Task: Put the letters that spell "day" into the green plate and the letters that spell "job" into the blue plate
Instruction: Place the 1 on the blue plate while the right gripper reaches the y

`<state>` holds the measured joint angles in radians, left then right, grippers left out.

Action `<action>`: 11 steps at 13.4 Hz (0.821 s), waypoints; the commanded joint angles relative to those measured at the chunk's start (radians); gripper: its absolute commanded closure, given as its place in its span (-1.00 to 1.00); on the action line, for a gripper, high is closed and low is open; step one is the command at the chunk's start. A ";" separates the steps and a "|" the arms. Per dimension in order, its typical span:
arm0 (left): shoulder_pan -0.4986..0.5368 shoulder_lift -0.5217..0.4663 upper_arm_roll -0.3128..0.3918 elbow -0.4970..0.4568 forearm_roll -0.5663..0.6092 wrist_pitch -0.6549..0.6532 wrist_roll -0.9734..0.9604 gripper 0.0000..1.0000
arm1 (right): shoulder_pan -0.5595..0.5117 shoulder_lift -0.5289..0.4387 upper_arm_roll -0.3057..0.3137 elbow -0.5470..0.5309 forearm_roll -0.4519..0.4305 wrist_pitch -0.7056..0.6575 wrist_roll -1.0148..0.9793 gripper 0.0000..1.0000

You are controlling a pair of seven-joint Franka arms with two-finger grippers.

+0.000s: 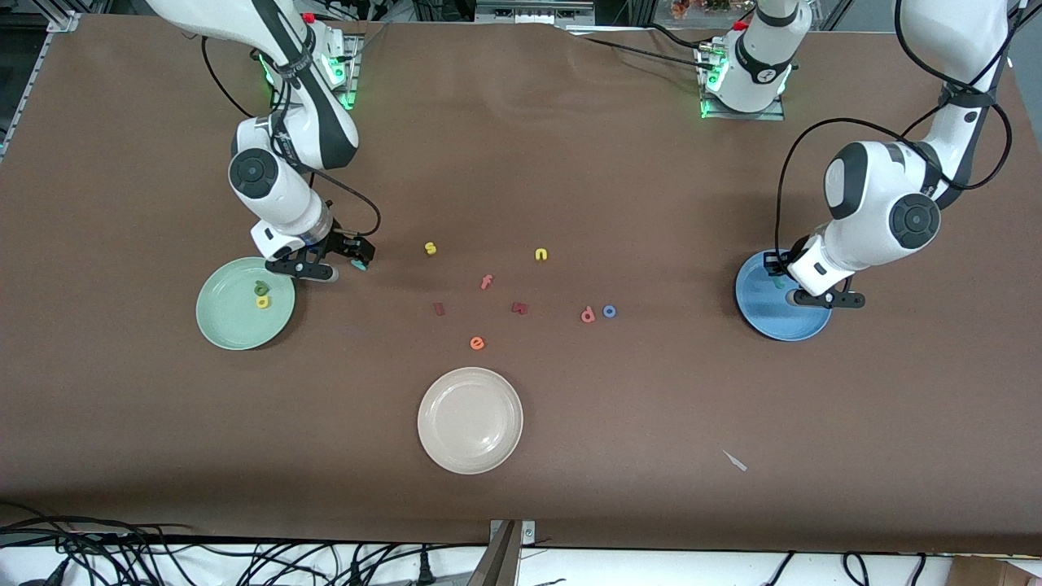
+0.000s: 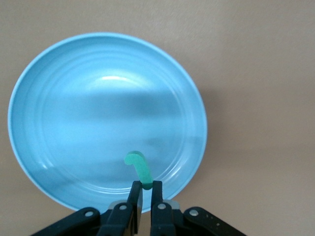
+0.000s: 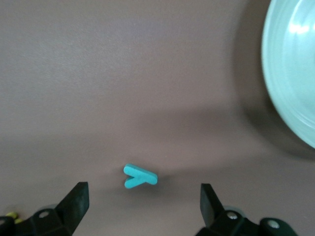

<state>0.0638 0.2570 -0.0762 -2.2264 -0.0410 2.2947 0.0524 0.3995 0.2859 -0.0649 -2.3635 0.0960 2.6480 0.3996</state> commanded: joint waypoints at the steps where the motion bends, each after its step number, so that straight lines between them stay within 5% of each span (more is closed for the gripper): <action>1: -0.001 -0.012 0.000 -0.010 0.029 0.008 0.015 -0.39 | 0.027 0.022 0.002 -0.011 -0.010 0.053 0.019 -1.00; 6: -0.015 -0.021 -0.014 0.011 -0.015 0.009 0.007 -0.66 | 0.035 0.067 0.002 -0.010 -0.012 0.095 0.016 -0.85; 11: -0.186 0.059 -0.048 0.068 -0.141 0.118 -0.022 -0.69 | 0.036 0.075 0.002 -0.008 -0.012 0.095 0.016 -0.61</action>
<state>-0.0493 0.2622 -0.1293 -2.2032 -0.1548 2.3719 0.0450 0.4318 0.3615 -0.0644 -2.3650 0.0960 2.7243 0.3999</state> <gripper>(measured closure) 0.159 0.163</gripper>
